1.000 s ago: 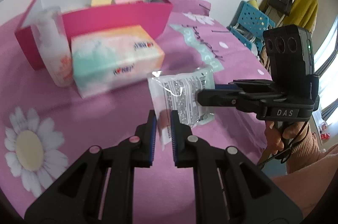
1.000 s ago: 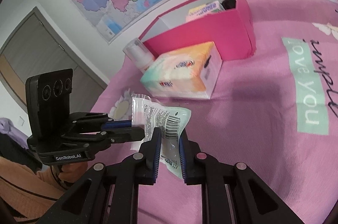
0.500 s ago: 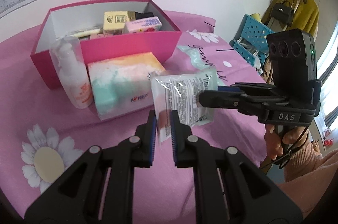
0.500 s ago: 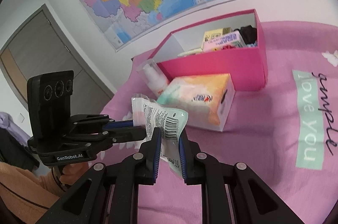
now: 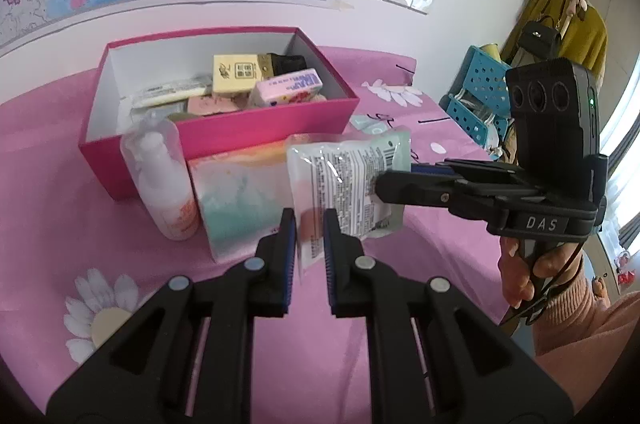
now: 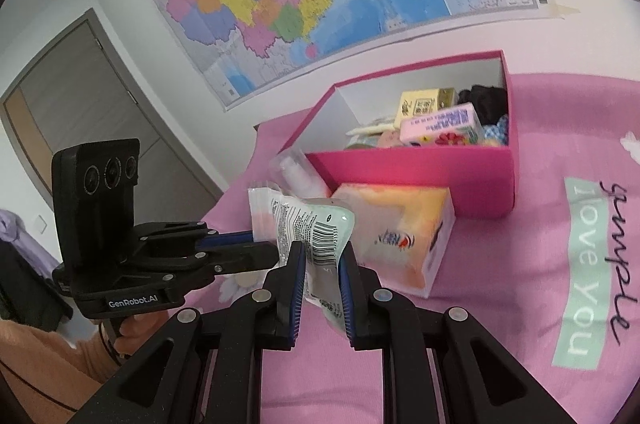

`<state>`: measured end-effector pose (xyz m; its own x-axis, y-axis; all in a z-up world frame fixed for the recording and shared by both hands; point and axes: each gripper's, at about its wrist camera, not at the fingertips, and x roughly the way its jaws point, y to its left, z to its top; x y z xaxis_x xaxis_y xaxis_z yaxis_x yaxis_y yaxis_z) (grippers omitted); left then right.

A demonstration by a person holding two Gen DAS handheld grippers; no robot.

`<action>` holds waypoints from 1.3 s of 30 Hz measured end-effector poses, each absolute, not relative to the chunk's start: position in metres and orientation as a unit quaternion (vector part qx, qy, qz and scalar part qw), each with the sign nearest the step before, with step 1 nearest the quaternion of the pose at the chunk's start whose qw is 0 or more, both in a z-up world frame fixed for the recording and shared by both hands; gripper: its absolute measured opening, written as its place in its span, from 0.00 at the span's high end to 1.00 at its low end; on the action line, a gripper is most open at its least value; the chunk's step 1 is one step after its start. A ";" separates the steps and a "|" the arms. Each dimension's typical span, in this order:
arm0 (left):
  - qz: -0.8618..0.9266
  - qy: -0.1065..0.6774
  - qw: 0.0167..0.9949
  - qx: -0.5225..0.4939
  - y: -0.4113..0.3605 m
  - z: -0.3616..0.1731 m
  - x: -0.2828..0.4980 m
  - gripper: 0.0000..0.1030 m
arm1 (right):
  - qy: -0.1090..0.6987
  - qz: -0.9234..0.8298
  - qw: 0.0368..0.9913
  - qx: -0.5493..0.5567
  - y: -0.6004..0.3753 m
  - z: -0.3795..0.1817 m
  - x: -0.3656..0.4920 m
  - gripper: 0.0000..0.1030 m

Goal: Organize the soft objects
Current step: 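Lift the plastic bag with the right gripper and carry it toward the pink box, then lower the plastic bag into the pink box and open the right gripper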

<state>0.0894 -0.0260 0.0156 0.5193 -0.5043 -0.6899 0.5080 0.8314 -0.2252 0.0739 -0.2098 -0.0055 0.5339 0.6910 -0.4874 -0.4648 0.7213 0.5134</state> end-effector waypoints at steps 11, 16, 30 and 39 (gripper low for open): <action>-0.288 0.382 0.878 0.000 -0.024 0.031 0.104 0.87 | 0.333 0.336 0.867 0.157 -0.205 0.008 0.089 0.83; -0.287 0.378 0.880 0.001 -0.023 0.036 0.110 0.87 | 0.328 0.336 0.869 0.158 -0.205 0.011 0.095 0.83; -0.282 0.370 0.885 -0.003 -0.022 0.045 0.135 0.87 | 0.312 0.334 0.876 0.156 -0.204 0.023 0.114 0.82; -0.272 0.367 0.889 -0.001 -0.021 0.049 0.148 0.87 | 0.307 0.335 0.878 0.152 -0.201 0.028 0.127 0.82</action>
<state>0.1475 -0.0208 0.0490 0.5819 -0.4851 -0.6528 0.4840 0.8516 -0.2014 0.1266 -0.2013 0.0283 0.5873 0.6809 -0.4375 -0.4944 0.7298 0.4722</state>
